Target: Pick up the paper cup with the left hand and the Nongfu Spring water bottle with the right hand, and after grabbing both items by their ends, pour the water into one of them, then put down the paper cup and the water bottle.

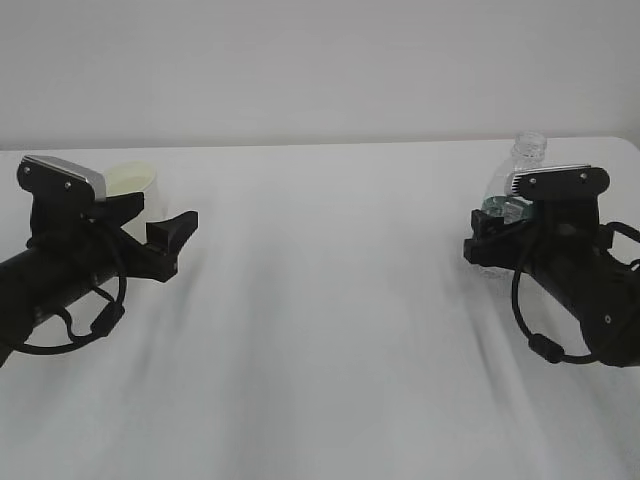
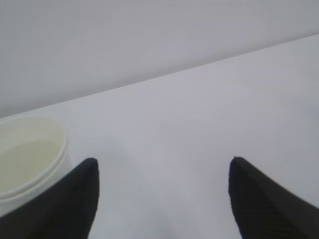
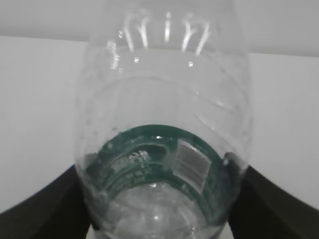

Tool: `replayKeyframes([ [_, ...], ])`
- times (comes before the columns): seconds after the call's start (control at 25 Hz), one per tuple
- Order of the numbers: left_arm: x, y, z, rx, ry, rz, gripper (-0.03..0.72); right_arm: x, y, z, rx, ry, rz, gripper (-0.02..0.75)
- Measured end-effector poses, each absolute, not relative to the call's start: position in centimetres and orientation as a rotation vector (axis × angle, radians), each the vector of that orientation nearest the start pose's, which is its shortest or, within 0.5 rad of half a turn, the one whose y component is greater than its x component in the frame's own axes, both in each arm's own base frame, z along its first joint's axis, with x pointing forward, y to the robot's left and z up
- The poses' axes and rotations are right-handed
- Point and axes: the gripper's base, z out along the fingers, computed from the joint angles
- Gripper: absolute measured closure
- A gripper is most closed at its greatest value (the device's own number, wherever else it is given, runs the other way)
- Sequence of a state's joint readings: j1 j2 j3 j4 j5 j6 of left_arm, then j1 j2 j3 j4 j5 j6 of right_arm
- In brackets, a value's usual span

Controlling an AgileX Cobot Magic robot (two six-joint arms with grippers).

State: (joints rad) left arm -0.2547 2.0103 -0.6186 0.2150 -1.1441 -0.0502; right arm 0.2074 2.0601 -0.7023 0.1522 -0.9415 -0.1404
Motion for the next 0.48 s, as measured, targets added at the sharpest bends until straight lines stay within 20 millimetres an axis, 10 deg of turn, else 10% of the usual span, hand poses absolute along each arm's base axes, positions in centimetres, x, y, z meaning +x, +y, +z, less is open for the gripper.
replayKeyframes([
  [0.48, 31.52, -10.03, 11.10, 0.398, 1.702, -0.327, 0.101, 33.42, 6.37, 9.25, -0.214, 1.933, 0.026, 0.139],
])
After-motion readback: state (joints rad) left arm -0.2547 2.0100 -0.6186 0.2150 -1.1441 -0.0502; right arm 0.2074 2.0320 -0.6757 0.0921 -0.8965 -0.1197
